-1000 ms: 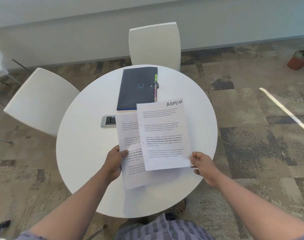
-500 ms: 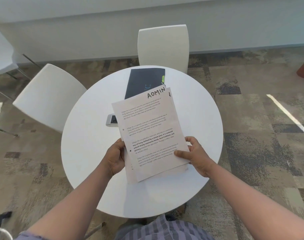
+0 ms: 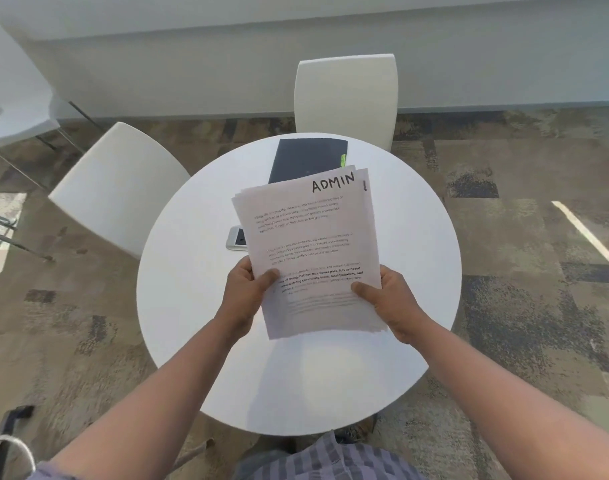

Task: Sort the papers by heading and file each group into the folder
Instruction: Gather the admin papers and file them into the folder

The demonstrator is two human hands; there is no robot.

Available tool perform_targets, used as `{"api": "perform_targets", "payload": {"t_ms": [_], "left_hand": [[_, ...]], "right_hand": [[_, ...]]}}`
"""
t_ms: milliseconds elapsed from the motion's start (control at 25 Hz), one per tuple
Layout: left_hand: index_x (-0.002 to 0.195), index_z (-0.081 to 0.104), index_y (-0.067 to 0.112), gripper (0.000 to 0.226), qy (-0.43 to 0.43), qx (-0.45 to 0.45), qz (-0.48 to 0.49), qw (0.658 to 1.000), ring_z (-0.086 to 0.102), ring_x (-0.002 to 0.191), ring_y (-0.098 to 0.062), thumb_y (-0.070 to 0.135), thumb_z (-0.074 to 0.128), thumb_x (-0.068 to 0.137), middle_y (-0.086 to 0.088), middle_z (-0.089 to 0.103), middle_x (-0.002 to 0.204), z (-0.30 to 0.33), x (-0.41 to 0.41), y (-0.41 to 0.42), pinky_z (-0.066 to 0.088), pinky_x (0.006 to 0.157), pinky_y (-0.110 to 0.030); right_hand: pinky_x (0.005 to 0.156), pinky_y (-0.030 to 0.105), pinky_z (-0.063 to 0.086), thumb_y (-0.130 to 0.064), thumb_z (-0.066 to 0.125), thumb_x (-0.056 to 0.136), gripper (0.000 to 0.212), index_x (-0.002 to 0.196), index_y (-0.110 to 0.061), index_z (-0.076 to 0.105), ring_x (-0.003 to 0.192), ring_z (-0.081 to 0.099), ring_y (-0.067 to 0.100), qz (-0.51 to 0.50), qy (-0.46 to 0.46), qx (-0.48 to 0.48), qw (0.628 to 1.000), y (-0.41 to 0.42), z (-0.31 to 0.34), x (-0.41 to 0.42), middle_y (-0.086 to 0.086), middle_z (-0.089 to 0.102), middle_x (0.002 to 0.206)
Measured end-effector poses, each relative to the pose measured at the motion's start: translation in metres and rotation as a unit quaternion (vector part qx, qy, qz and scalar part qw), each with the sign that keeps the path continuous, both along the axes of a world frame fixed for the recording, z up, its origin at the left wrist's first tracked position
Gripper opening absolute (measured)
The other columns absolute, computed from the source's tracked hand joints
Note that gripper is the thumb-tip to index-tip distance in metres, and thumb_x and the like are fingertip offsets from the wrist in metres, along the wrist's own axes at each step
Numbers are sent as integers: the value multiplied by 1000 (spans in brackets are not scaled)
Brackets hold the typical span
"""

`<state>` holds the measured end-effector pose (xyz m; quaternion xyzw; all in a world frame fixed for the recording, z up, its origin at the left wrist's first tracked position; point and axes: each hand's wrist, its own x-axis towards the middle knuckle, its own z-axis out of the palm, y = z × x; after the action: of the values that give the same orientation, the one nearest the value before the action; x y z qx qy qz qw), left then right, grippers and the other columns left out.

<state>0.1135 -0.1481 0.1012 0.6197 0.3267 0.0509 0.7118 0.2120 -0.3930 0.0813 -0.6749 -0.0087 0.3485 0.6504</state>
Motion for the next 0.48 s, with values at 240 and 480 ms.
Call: {"api": "perform_targets", "payload": {"t_ms": [240, 480], "left_hand": [[96, 70, 16, 25, -43, 31, 34, 998, 65, 91, -19, 2, 52, 87, 0, 74, 97, 5, -8, 5, 53, 80, -31], [111, 67, 10, 44, 9, 8, 2, 1000, 60, 95, -16, 11, 47, 72, 5, 72, 96, -14, -20, 2, 47, 87, -31]], "right_hand": [[71, 23, 50, 2, 64, 93, 24, 102, -20, 71, 79, 63, 9, 1, -69, -13, 998, 10, 3, -8, -6, 72, 92], [65, 26, 45, -2, 66, 95, 21, 101, -21, 73, 78, 59, 14, 21, -58, -41, 997, 11, -9, -20, -5, 71, 93]]}}
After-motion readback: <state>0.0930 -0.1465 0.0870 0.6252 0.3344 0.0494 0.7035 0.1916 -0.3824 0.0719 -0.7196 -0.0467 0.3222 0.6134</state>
